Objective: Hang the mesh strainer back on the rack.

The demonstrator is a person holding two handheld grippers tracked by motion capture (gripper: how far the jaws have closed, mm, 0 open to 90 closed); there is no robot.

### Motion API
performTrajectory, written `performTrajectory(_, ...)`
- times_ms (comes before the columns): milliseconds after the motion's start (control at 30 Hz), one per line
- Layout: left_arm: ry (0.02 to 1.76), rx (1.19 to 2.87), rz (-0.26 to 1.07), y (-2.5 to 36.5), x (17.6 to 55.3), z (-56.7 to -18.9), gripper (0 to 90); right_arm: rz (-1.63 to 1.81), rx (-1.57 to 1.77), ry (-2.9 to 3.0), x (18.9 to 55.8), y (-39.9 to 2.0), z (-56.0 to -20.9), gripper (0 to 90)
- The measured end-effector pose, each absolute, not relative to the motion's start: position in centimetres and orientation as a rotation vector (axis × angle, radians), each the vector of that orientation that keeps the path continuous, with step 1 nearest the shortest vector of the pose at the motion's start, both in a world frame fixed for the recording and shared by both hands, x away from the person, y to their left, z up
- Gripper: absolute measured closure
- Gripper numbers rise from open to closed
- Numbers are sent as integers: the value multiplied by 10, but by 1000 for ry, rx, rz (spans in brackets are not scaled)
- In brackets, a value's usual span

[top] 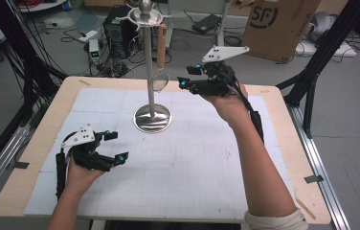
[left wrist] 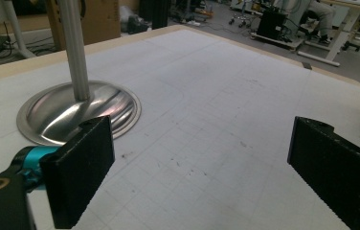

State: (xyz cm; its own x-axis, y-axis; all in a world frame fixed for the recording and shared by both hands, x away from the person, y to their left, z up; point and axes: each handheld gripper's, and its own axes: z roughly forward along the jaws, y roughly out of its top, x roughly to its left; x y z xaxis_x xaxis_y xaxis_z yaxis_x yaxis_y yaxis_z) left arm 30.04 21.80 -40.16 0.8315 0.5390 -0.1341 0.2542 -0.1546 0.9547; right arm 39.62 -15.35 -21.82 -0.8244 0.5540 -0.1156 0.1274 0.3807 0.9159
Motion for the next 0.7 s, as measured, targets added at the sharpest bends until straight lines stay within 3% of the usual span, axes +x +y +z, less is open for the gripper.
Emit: performTrajectory(700, 608, 1751, 282, 216, 300, -402, 93, 1454, 592, 2248, 377, -185, -238, 401)
